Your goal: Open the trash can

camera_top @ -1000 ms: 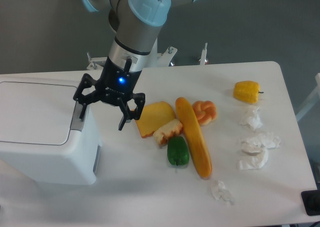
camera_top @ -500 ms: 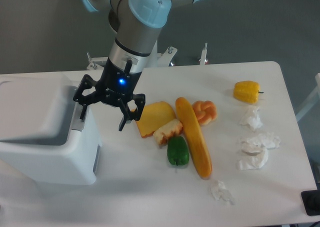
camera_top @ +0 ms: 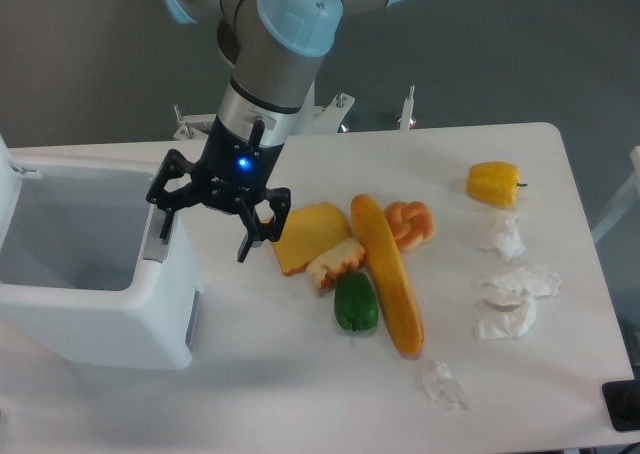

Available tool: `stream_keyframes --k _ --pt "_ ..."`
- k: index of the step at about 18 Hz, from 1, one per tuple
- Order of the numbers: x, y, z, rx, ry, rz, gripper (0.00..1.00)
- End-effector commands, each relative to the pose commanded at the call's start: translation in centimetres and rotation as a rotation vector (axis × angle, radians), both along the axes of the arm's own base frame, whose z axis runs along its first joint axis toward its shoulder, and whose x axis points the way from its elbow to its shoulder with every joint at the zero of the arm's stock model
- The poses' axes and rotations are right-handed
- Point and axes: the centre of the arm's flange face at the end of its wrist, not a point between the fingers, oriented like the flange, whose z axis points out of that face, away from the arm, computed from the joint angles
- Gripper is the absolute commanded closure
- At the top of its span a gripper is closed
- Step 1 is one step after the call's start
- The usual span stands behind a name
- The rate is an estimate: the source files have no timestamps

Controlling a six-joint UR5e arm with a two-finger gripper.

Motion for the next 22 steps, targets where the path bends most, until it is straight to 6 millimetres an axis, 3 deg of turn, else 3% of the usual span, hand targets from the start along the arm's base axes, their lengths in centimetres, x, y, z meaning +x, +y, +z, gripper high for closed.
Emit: stream_keyframes --k 10,22 --pt "-0.6 0.0 2.0 0.028 0.039 -0.001 0.0" --pt "-5.0 -2.3 3.4 -0.145 0.289 0.111 0.0"
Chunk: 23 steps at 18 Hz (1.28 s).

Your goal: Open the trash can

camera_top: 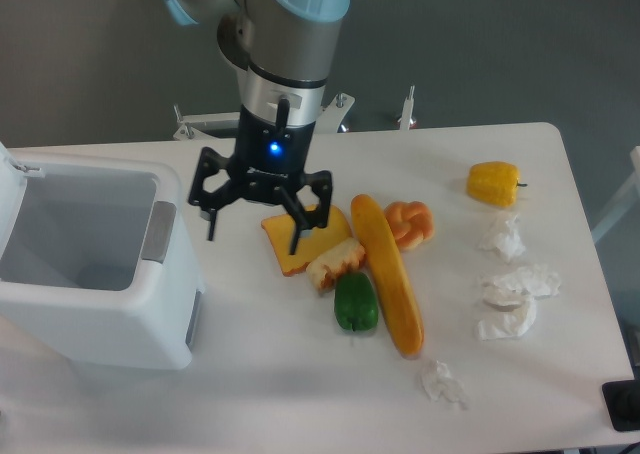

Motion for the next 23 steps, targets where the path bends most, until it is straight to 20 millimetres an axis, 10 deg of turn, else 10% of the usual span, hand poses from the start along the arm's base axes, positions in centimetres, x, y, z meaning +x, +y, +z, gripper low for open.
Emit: stream_keyframes --k 23 --pt "-2.5 -2.3 -1.0 -0.312 0.286 -0.063 0.0"
